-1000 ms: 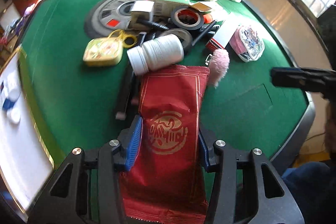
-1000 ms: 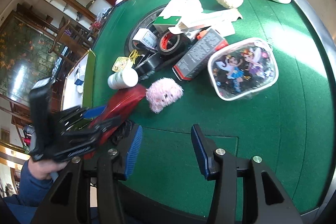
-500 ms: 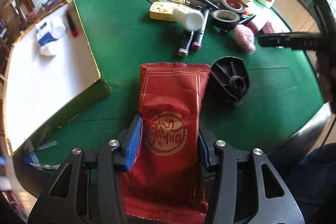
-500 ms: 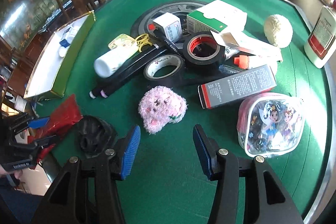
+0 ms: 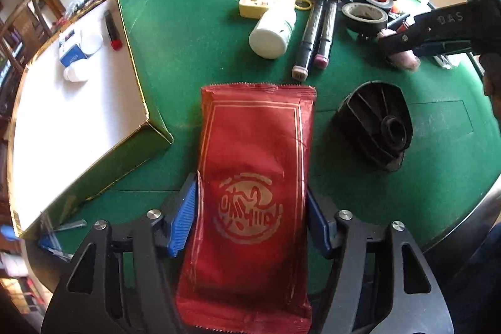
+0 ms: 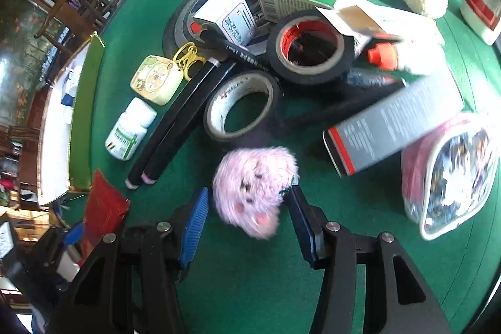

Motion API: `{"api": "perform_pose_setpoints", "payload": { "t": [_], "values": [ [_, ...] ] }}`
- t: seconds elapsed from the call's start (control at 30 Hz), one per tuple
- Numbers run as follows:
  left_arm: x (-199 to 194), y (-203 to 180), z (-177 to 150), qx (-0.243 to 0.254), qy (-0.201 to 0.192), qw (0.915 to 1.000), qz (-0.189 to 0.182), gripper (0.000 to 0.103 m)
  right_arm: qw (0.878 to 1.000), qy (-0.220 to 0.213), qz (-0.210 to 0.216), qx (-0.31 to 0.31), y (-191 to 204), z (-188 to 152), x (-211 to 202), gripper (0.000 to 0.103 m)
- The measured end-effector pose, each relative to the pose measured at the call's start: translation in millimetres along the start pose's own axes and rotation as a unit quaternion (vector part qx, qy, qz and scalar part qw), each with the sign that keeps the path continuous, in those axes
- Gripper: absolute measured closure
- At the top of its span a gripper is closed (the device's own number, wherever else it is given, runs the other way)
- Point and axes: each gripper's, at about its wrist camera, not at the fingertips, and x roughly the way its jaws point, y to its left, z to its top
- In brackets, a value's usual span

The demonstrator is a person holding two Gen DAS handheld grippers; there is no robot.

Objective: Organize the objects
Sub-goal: 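Grasp the pink plush toy with the right tool, then carry the red packet with the left tool while the right tool carries the plush toy to the tray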

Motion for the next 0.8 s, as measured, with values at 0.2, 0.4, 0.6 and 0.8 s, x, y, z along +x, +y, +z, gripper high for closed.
{"api": "perform_pose_setpoints", "payload": {
  "t": [0.2, 0.4, 0.6, 0.8],
  "values": [
    [-1.7, 10.1, -3.6, -0.019, -0.014, 0.9997, -0.011, 0.053, 0.998, -0.015, -0.027, -0.061, -1.5, -5.6, -2.7, 0.068],
    [-10.4, 14.2, -4.5, -0.045, -0.022, 0.9984, -0.025, 0.057, 0.997, -0.047, 0.005, -0.058, -5.8, -23.0, -26.3, 0.069],
    [-30.4, 7.8, -0.9, -0.037, -0.052, 0.9979, -0.012, 0.057, 0.993, -0.082, 0.02, -0.078, 8.9, -31.1, -52.3, 0.069],
    [-52.1, 8.2, 4.2, -0.029, -0.089, 0.9954, 0.017, 0.057, 0.992, -0.09, 0.031, -0.085, 23.8, -30.3, -60.6, 0.069]
  ]
}}
